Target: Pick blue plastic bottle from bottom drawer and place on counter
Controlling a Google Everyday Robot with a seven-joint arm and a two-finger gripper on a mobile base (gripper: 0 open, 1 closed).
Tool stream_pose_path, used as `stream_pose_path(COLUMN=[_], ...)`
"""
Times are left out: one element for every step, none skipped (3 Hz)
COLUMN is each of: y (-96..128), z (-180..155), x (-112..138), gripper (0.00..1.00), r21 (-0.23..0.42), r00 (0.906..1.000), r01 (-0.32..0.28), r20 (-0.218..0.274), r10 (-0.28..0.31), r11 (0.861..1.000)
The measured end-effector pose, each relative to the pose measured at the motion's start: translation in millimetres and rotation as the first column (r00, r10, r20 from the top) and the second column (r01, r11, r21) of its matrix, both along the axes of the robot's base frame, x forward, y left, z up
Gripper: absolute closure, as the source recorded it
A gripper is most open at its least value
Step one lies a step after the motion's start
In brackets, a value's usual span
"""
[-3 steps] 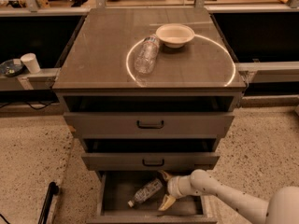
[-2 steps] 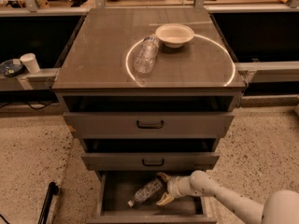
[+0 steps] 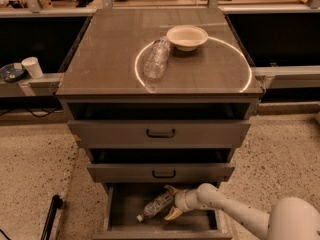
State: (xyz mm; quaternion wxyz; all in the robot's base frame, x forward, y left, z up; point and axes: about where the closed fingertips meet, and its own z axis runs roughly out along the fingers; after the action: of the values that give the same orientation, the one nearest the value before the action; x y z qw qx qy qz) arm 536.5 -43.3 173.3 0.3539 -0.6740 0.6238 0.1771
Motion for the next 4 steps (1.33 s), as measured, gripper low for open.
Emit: stream_pose_path(y=[-3, -8, -10, -11], z=[-12, -30, -36, -38], x=[1, 7, 11, 12], gripper=[0.22, 0.28, 0.31, 0.43], r21=[-0.022, -0.044, -0.038, -0.024], r00=[1.0, 0.9998, 0.9996, 0.9995], r01=[0.007, 0.015, 0.015, 0.014], r20=[-0.005, -0.013, -0.021, -0.028], r10=[-0.007, -0.016, -0.016, -0.014], r11=[1.0, 0.999, 0.999, 1.0])
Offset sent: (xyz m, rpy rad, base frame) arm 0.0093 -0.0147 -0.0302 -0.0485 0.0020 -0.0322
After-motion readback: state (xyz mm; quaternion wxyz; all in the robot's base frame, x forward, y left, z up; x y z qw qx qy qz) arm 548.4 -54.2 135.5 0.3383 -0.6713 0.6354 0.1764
